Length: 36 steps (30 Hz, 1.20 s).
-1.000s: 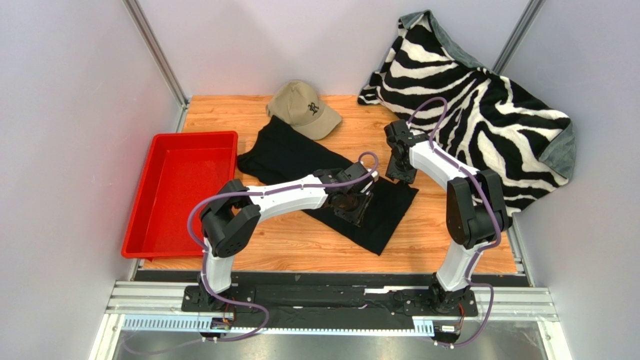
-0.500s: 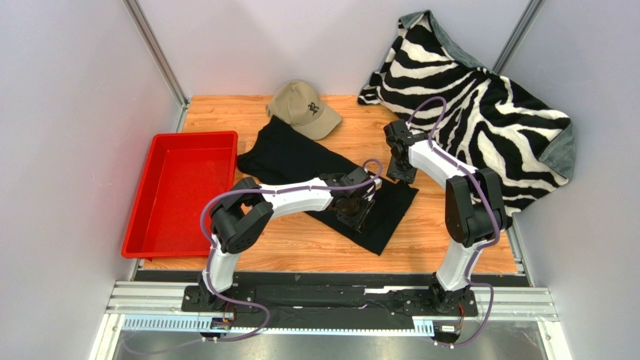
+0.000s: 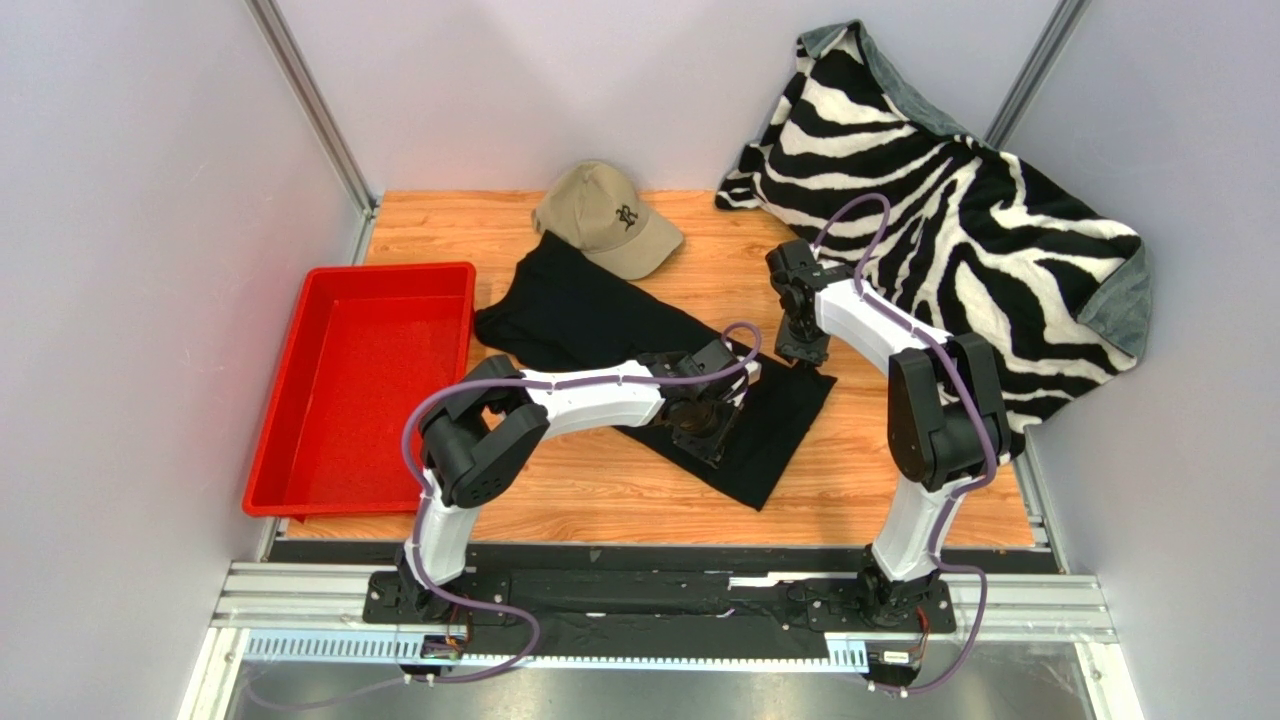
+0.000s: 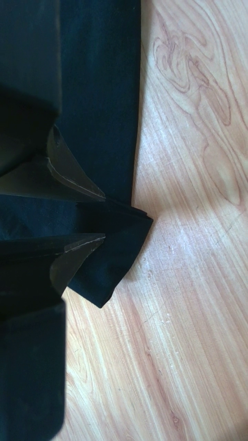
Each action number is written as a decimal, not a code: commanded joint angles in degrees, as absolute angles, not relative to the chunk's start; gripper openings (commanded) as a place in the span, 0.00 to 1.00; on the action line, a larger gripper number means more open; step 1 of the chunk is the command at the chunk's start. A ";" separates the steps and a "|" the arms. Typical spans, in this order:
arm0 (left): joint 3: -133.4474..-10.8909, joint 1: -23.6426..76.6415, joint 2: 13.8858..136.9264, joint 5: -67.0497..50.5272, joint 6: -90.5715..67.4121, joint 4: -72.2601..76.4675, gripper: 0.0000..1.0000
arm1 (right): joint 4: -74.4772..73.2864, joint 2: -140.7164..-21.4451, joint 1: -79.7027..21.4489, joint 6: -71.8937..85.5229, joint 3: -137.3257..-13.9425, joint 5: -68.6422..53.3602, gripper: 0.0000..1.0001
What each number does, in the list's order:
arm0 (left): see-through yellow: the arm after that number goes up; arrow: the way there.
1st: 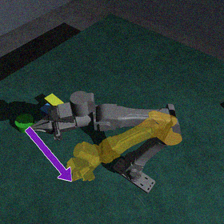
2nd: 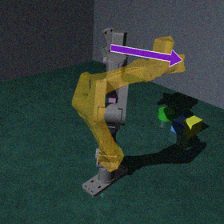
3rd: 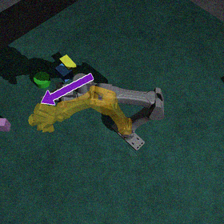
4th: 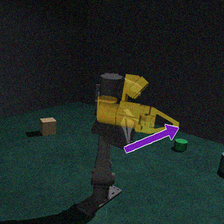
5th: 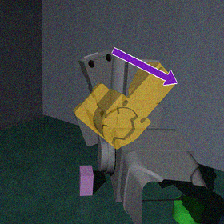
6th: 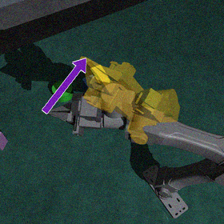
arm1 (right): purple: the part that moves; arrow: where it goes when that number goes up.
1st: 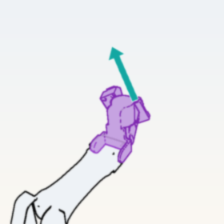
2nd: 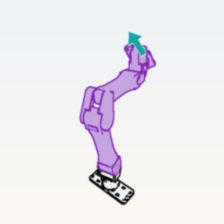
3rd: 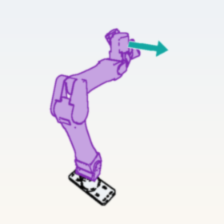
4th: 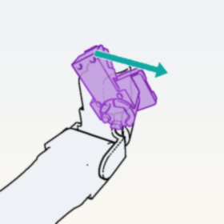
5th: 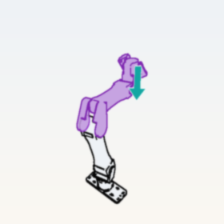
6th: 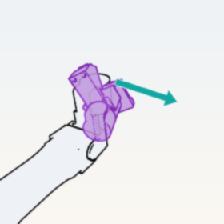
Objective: Roll the t-shirts
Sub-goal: Roll the T-shirt to the center of the board.
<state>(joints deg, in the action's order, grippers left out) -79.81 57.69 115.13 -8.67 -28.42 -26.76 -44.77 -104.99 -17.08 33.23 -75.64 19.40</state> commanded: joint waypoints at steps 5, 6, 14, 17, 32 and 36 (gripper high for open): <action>-77.43 58.18 110.49 -11.42 -30.06 -24.08 0.00 | -44.12 -106.26 -17.31 34.01 -79.27 19.25 0.15; -77.08 58.27 110.04 -11.25 -30.58 -23.91 0.00 | -44.12 -106.26 -17.31 34.01 -79.45 19.34 0.09; -74.36 58.36 105.82 -7.30 -32.34 -24.78 0.00 | -44.56 -105.73 -17.05 33.49 -80.15 19.42 0.00; -74.62 58.27 106.17 -7.03 -32.61 -25.31 0.00 | -44.65 -104.86 -16.96 33.49 -80.24 19.07 0.00; -72.78 58.27 104.15 -4.40 -33.48 -27.33 0.00 | -40.34 -109.50 -18.11 32.08 -85.17 13.80 0.00; -71.98 58.18 103.98 -3.78 -34.01 -27.33 0.00 | -39.64 -109.95 -18.11 31.29 -83.33 14.32 0.00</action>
<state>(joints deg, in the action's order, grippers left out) -72.77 58.04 107.24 -4.80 -32.99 -26.09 -42.72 -109.51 -18.00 32.67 -83.40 14.24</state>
